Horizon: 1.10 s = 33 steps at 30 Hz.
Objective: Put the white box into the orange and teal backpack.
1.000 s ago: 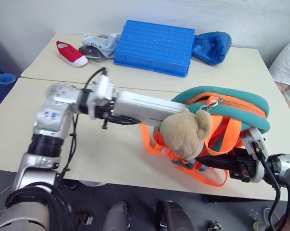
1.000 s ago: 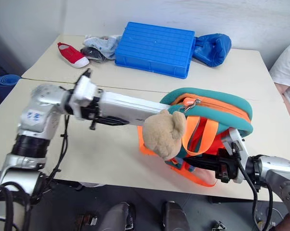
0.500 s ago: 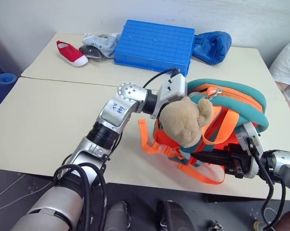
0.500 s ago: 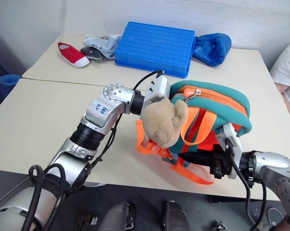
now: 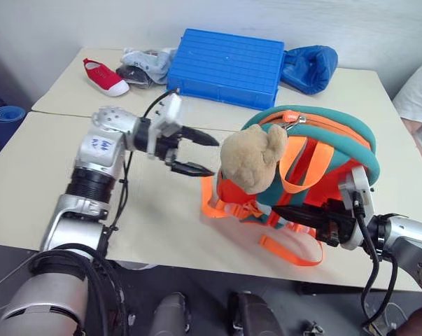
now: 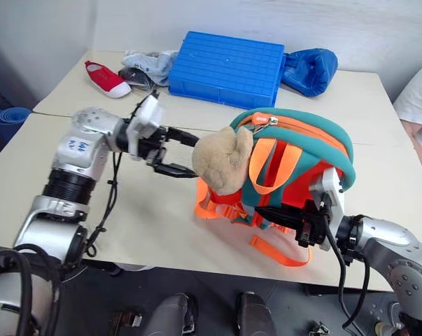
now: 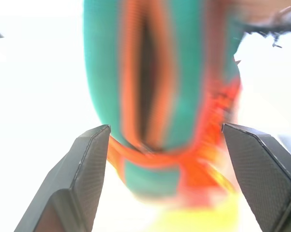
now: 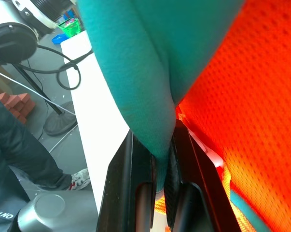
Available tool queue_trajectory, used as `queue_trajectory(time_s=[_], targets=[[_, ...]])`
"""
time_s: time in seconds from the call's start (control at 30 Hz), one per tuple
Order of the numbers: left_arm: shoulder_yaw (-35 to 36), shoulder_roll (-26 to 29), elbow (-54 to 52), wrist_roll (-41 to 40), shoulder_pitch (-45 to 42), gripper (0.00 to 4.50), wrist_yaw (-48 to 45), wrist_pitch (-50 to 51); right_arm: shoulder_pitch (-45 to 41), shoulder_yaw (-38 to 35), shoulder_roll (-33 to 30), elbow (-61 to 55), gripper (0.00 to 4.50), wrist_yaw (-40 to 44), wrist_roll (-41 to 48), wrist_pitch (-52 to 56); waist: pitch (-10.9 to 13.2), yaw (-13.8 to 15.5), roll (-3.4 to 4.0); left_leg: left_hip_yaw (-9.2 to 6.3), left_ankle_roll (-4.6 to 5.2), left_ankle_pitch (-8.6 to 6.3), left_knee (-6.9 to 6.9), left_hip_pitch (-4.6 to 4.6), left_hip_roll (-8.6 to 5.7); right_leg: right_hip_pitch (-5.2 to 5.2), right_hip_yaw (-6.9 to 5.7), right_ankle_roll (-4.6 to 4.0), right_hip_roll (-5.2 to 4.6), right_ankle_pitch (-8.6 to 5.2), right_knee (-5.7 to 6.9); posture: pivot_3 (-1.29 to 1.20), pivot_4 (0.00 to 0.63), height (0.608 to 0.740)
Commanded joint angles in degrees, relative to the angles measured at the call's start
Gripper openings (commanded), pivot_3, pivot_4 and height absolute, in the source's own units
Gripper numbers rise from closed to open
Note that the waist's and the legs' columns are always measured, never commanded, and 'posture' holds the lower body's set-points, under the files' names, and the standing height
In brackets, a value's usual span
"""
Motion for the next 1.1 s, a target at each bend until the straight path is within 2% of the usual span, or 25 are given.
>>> queue_trajectory(time_s=[0.03, 0.17, 0.33, 0.53, 0.7, 0.8, 1.03, 1.1], targets=[[4.92, 1.01, -3.61, -4.54, 0.72, 3.87, -4.93, -4.19, -0.70, -0.54, 0.22, -0.46, 0.00, 0.42, -0.24, -1.58, 0.00, 0.12, 0.00, -0.01, 0.02, -0.01, 0.02, -0.02, -0.01, 0.00, -0.02, 0.00, -0.03, 0.00, 0.01, 0.00, 0.150, 0.740], [10.30, -0.44, -18.66, -14.61, 6.31, 3.87, 1.23, 3.04, -0.45, -0.15, 0.46, -0.08, 0.00, 0.59, -1.02, -2.06, 0.00, -0.06, 0.00, -0.02, 0.09, -0.05, 0.03, -0.04, -0.02, 0.04, -0.01, 0.03, -0.06, 0.01, 0.01, 0.00, 0.150, 0.740], [10.00, -2.31, -31.21, -17.45, 12.85, 3.87, 6.80, 6.61, 0.70, -0.25, 0.75, -0.09, 0.00, 1.19, -1.29, -1.81, 0.00, -0.10, 0.00, -0.03, 0.05, -0.03, 0.06, 0.01, 0.00, 0.07, 0.01, 0.03, -0.04, 0.02, 0.10, 0.00, 0.150, 0.740], [8.05, -8.90, -34.93, -16.86, 14.32, 3.87, 15.11, 6.92, 3.81, -0.20, 0.72, -1.26, 0.00, 2.34, -1.59, -2.34, 0.00, 0.08, 0.00, -0.03, 0.06, -0.02, 0.12, 0.09, -0.03, 0.14, 0.02, 0.04, -0.03, 0.02, 0.01, 0.00, 0.150, 0.740], [4.95, -9.11, -34.70, -13.69, 15.49, 3.87, 15.07, 5.15, 5.17, 0.09, 1.17, -1.66, 0.00, 2.62, -2.01, -3.42, -0.01, -0.10, 0.01, -0.01, 0.05, -0.01, 0.10, 0.14, -0.01, 0.15, 0.05, 0.05, 0.03, 0.02, 0.02, 0.00, 0.150, 0.740], [3.37, -9.97, -35.71, -13.93, 16.24, 3.27, 15.54, 5.73, 6.62, -0.05, 2.96, -1.80, 0.00, 1.61, -1.80, -4.54, -0.01, -0.03, 0.02, -0.02, 0.03, 0.00, 0.10, 0.15, 0.00, 0.14, 0.04, 0.04, 0.04, 0.02, 0.01, 0.00, 0.150, 0.740], [2.96, -8.37, -34.85, -13.18, 16.09, 1.31, 15.98, 7.12, 7.81, -0.35, 4.01, -2.27, 0.00, 0.62, -2.24, -5.67, -0.01, 0.02, 0.02, -0.02, 0.04, 0.00, 0.13, 0.14, -0.02, 0.17, 0.06, 0.05, 0.01, 0.03, -0.01, 0.00, 0.150, 0.740], [5.85, -8.67, -33.46, -14.82, 14.30, 0.82, 19.48, 9.28, 9.07, -2.72, 5.60, -2.72, 0.00, -1.34, 1.89, -5.28, -0.01, 0.05, 0.02, -0.03, 0.03, 0.00, 0.12, 0.15, -0.01, 0.17, 0.06, 0.05, 0.02, 0.03, -0.01, 0.00, 0.150, 0.740]])
